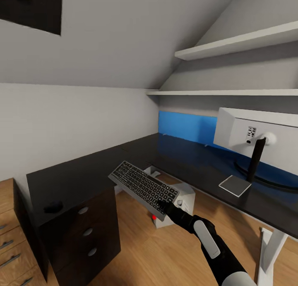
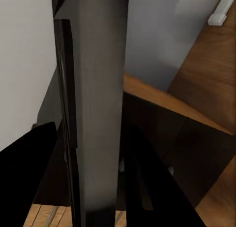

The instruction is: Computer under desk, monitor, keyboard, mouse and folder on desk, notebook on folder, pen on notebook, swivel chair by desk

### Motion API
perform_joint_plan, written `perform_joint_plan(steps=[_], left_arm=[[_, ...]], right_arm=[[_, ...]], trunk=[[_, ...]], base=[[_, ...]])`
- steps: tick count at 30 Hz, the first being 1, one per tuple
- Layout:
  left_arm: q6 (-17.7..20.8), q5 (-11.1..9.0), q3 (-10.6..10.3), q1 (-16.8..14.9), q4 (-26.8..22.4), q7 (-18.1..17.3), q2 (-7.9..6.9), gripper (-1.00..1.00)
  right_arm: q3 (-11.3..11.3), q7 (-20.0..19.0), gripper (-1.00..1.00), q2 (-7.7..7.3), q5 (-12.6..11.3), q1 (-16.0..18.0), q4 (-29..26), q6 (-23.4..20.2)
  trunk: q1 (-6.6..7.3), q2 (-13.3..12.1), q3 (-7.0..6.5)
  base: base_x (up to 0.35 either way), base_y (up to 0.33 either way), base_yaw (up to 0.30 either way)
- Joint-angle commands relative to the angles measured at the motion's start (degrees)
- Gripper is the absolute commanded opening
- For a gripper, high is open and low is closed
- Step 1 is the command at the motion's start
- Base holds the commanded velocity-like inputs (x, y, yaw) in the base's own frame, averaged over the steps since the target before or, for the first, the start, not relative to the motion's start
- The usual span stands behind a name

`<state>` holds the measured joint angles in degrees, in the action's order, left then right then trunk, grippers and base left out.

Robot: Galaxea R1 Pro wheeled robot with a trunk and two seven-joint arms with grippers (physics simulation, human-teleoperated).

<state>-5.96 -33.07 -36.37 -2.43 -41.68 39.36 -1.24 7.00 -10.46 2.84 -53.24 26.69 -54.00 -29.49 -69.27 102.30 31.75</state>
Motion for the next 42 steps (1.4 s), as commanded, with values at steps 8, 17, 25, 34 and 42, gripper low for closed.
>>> perform_joint_plan(steps=[8, 17, 25, 34, 42], left_arm=[[-0.5, -0.7, -0.5, -0.1, 0.3, 0.4, -0.08, 1.00], [-0.5, -0.6, -0.5, 0.0, 0.4, 0.4, -0.08, 1.00], [-0.5, -0.6, -0.5, -0.1, 0.4, 0.4, -0.08, 1.00], [-0.4, -0.6, -0.5, -0.1, 1.2, 0.4, 0.21, 1.00], [-0.5, -0.7, -0.3, -0.1, 1.8, 0.4, 0.63, 1.00]], right_arm=[[-0.2, 0.0, -1.00, -0.12, -0.2, 0.0, -0.1, -0.2], [-0.1, 0.0, -1.00, 0.05, -0.2, 0.0, -0.3, -0.1], [0.1, 0.0, -1.00, 0.13, 0.0, 0.0, -0.3, 0.3], [0.5, 0.0, -1.00, 0.21, 0.0, 0.0, -0.2, 0.8], [3.6, 0.1, -1.00, 0.21, -0.1, 0.0, -0.2, 1.0]], trunk=[[0.00, 0.0, 0.06], [0.00, 0.0, 0.06], [0.00, 0.0, 0.06], [0.00, 0.0, 0.13], [0.00, 0.0, 0.16]], base=[[0.014, -0.015, 0.000], [0.000, -0.040, 0.131], [0.000, -0.246, 0.275], [0.000, -0.246, 0.278], [0.000, -0.125, 0.278]])
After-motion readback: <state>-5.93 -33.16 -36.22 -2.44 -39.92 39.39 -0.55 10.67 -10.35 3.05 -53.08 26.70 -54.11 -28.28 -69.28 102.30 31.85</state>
